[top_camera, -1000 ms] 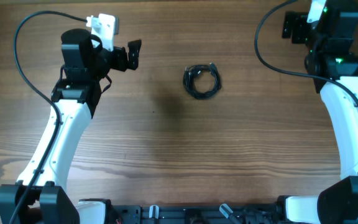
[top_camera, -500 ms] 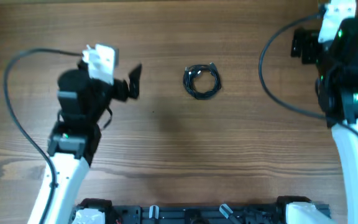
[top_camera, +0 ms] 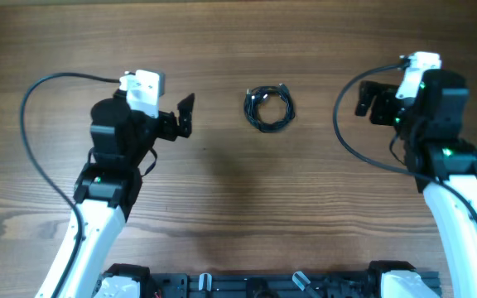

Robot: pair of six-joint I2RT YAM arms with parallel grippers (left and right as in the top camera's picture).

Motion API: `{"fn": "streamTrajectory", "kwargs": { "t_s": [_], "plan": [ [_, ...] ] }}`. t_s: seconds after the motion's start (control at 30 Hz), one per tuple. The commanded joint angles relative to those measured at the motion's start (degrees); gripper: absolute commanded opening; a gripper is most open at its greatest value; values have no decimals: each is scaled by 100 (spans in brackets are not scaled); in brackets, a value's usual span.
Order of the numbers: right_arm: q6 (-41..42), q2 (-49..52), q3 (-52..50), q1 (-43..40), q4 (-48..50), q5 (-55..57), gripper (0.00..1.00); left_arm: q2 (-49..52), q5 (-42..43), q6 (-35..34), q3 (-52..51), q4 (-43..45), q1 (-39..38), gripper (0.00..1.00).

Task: Untangle cables
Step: 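Lower the left gripper onto the cable coil and grasp it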

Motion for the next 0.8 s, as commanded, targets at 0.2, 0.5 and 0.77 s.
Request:
{"fn": "streamTrajectory", "kwargs": {
  "t_s": [0.2,0.5,0.77],
  "plan": [
    [-356,623,76,391,20,-879,100,1652,1056,-892,15,1377,-374,100],
    [-501,1241,81,393,221,-1742,95,3324,1394,-927,431,2371,-957,99],
    [-195,1244,85,393,-72,-1484,94,4352,570,-417,2302,435,-1051,100]
  ]
}}
